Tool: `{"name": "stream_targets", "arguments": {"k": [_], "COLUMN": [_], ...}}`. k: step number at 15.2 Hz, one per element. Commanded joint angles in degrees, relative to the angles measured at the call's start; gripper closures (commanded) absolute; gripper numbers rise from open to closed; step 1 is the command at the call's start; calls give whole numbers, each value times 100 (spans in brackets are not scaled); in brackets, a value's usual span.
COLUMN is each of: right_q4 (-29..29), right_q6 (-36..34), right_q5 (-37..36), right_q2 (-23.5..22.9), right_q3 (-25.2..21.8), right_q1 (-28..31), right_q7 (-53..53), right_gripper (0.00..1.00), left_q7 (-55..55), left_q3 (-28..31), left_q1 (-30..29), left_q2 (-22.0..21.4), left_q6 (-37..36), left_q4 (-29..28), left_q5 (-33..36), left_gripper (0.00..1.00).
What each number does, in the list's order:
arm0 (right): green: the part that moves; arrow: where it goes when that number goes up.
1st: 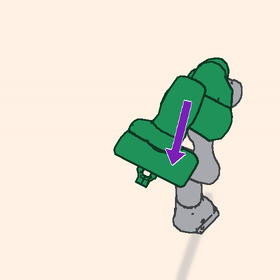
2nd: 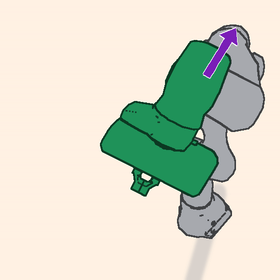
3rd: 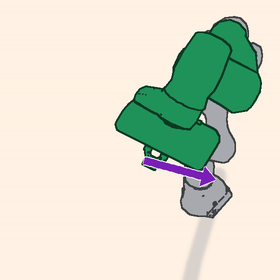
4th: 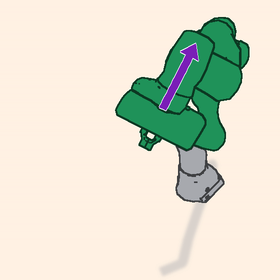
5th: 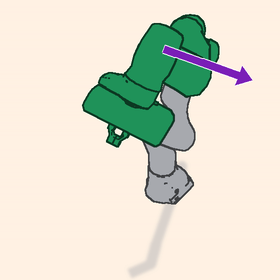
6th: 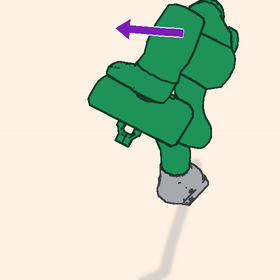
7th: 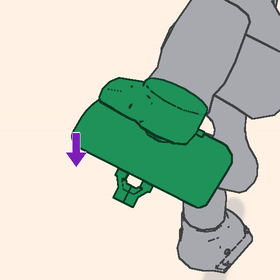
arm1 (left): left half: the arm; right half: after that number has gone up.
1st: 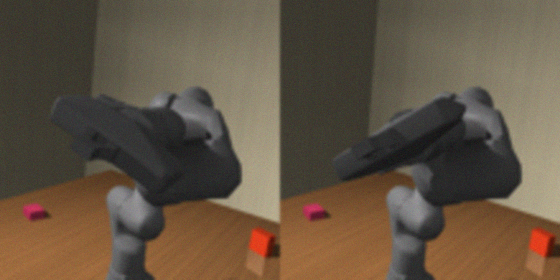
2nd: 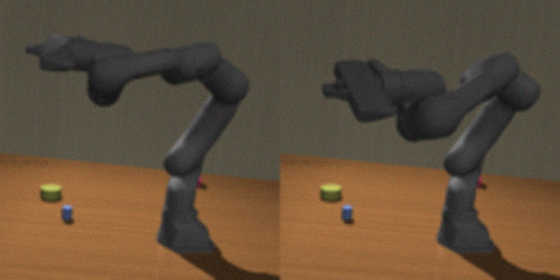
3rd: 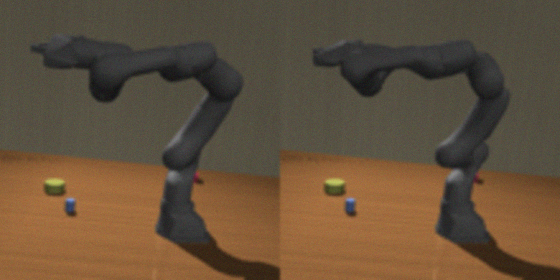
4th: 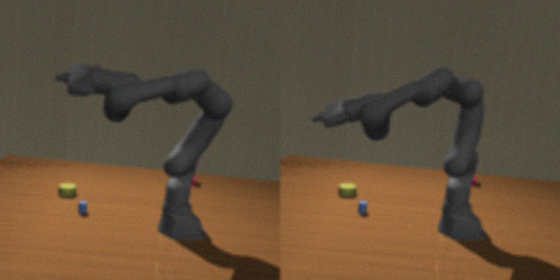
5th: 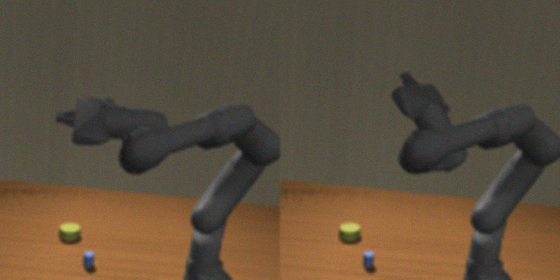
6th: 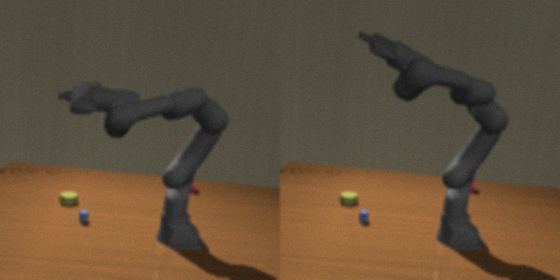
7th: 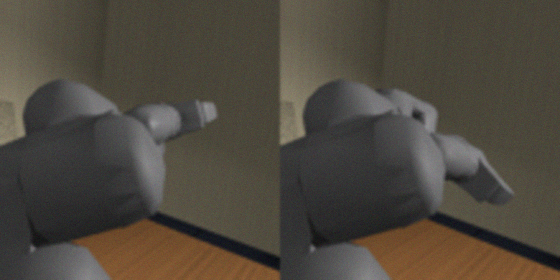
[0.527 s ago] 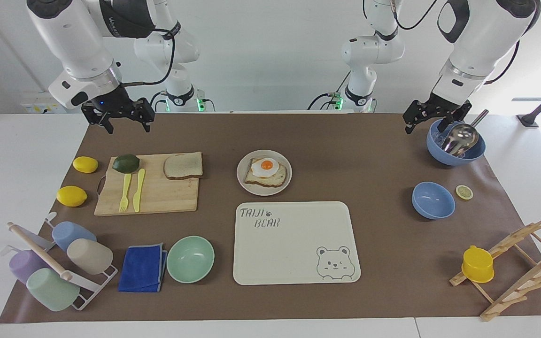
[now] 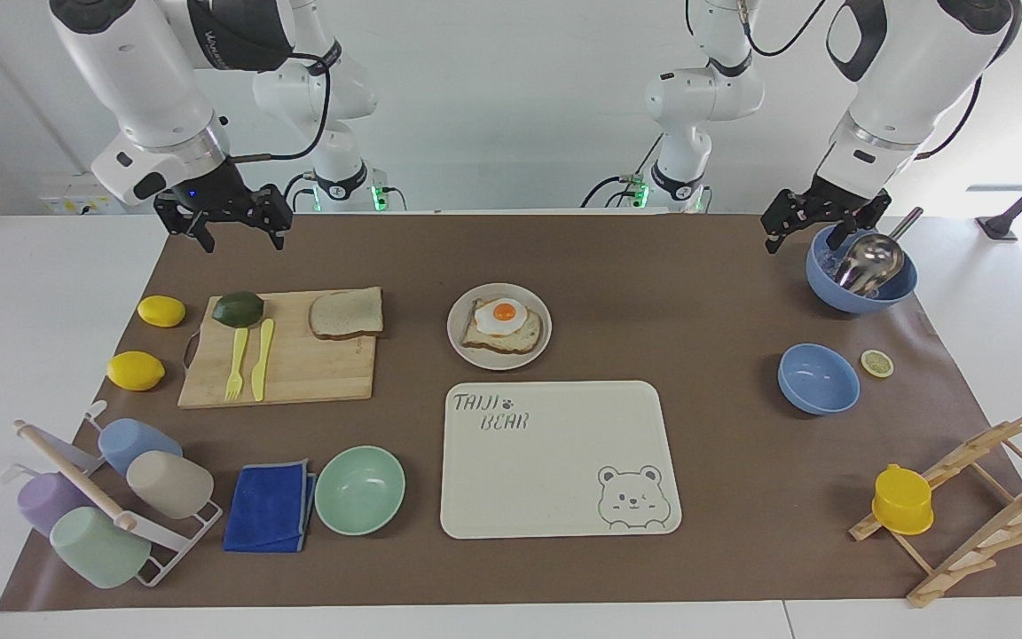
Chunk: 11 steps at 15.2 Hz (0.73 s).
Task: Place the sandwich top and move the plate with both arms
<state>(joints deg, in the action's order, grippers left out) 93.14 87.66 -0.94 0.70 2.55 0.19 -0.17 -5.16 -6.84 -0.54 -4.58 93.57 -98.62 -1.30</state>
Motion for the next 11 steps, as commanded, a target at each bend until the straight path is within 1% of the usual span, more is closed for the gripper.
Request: {"name": "stream_targets", "arguments": {"k": [1, 3, 4, 5, 6, 7, 9, 11], "right_q4": [82, 186, 274, 432, 642, 731, 776, 1056], "right_q6": [-4, 49, 214, 564, 724, 787, 936, 1295], "right_q5": [68, 172, 295, 253, 191, 86, -308, -460], "right_q2": [97, 149, 176, 185, 167, 80, -306, -509], "right_q3": [0, 18, 26, 18, 18, 26, 26, 26], "right_q1": [-45, -141, -325, -605, -843, -1028, -1642, -1864], "right_q7": [-53, -44, -114, -245, -516, -867, -1798, -2293], "right_gripper": [0, 0, 0, 0, 0, 0, 0, 0], "left_q7": [-29, -29, -29, -29, -29, -29, -29, -29], "left_q3": [-28, -28, -28, -37, -37, -37, -37, -28], "left_q1": [-52, -51, -52, -52, -52, -52, -52, -52], "left_q2": [-148, -148, -148, -148, -148, -148, -148, -148], "left_q6": [-49, -49, -49, -58, -49, -49, -49, -49], "left_q4": [-113, -113, -113, -113, -113, -113, -113, -113], "left_q5": [121, 121, 121, 121, 121, 121, 121, 121], "left_gripper": [0, 0, 0, 0, 0, 0, 0, 0]}}
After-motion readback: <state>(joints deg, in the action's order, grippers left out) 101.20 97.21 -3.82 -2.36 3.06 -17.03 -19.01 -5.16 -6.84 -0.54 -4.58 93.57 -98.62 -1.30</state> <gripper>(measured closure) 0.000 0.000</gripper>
